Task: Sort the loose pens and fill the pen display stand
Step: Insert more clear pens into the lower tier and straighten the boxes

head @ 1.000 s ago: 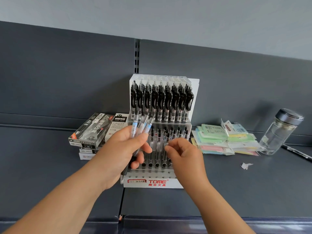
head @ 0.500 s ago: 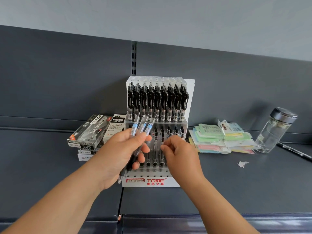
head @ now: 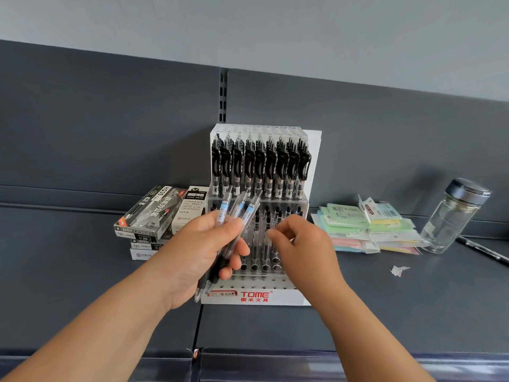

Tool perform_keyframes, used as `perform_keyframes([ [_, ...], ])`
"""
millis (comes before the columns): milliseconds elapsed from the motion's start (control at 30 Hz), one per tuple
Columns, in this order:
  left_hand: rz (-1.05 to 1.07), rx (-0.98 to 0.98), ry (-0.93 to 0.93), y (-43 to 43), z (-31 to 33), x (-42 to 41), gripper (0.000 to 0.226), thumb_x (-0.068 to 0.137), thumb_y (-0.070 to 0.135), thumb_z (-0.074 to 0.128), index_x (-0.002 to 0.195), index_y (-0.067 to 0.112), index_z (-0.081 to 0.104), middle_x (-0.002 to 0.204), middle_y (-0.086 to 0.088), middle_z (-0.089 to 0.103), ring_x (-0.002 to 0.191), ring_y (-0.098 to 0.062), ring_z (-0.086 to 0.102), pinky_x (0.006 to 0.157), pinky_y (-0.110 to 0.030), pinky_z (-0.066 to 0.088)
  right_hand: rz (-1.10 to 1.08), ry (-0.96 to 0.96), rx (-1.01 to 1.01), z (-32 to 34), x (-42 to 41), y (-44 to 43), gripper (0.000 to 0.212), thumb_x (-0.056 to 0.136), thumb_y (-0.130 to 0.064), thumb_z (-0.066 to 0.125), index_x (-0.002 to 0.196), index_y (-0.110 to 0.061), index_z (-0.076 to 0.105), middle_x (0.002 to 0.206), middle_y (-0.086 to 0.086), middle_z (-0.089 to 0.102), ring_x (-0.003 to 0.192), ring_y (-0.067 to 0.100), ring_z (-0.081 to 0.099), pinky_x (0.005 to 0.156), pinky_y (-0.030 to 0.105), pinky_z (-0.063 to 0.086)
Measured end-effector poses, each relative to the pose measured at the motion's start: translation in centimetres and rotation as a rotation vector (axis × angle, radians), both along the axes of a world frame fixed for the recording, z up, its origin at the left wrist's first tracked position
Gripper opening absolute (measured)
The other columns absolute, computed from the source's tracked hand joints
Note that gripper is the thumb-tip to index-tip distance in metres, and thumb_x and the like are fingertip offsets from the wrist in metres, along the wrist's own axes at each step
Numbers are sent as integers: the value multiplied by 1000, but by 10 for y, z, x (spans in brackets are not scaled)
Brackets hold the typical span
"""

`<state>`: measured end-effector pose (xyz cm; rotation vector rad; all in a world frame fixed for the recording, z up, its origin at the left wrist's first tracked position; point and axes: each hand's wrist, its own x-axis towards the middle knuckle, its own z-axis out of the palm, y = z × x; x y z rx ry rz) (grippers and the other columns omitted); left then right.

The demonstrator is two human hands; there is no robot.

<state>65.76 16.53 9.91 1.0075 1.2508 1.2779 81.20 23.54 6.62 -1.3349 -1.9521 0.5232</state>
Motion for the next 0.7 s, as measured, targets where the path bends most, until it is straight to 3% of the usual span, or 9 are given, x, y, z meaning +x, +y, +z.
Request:
perform_keyframes([
  [67,-11,6,-11,0,0,2,14,94,22,52,95,9,55,65,-8,64,48,-14,53,41,-23,40,27,215,-34,10,-1,-5,17,93,-32,55,78,-23,59,62,-6,58,56,8,51,57,27,45],
  [167,-35,24,-4,3,-1,5,18,94,23,52,102,8,58,65,-9,65,53,-17,57,48,-27,43,221,628,-348,25,-8,-14,15,94,-25,55,82,-20,63,72,-3,63,66,9,57,60,25,48],
  [233,-47,39,24,4,-2,8,18,94,23,51,102,9,59,66,-9,65,55,-17,58,49,-27,45,329,746,-469,27,-10,-17,14,94,-18,56,81,-16,61,71,0,61,68,12,56,63,26,47],
  [333,-55,44,25,5,-2,10,19,95,22,50,101,7,59,70,-9,67,60,-19,61,52,-28,49,344,839,-497,31,-6,-16,13,94,-13,55,82,-13,59,68,1,60,65,13,57,61,25,48],
  [433,5,25,17,8,-5,6,14,97,22,48,97,12,57,72,-9,68,64,-22,64,56,-33,52,224,824,-324,41,10,-9,16,94,-10,53,82,-14,63,65,-2,63,63,13,60,59,24,52],
  [533,92,29,129,11,-10,2,13,97,26,49,98,16,57,68,-6,63,57,-17,61,52,-31,51,118,679,-78,47,24,-1,20,95,-10,51,83,-20,63,62,-5,62,62,11,61,61,24,54],
  [700,138,53,231,13,-14,4,15,97,29,48,96,17,57,55,5,46,48,-12,33,43,-23,28,71,485,66,35,23,2,21,95,-15,53,83,-32,60,71,-1,65,74,22,63,74,38,54],
])
